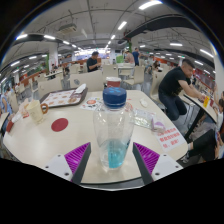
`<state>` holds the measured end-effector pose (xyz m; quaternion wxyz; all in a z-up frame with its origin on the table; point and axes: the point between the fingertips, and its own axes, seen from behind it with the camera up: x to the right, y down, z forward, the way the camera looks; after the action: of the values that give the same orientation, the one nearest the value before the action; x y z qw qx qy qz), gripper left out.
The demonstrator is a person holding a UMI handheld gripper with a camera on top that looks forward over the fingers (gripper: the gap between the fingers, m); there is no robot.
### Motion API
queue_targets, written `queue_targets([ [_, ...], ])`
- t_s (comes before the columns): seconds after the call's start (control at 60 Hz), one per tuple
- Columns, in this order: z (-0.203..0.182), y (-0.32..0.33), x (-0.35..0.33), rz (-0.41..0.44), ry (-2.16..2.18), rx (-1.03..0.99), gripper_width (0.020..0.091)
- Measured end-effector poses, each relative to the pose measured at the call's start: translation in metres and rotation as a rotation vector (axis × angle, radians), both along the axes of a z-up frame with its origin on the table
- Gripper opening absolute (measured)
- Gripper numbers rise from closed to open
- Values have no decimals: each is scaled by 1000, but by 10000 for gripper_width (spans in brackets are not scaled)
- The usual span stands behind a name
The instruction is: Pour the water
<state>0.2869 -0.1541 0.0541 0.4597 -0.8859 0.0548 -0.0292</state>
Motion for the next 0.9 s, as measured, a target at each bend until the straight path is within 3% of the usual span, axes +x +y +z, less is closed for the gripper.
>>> queue_targets([
  [0.067, 0, 18, 8, -7, -1, 24, 793],
  [0.167, -4, 24, 19, -15, -10, 37, 566],
  [0.383, -10, 31, 22, -67, -20, 63, 441],
  [0.6, 3, 39, 23, -115, -145, 25, 442],
  [0.75, 62, 65, 5, -129, -369, 30, 443],
  [0.9, 131, 106, -40, -74, -701, 42, 443],
])
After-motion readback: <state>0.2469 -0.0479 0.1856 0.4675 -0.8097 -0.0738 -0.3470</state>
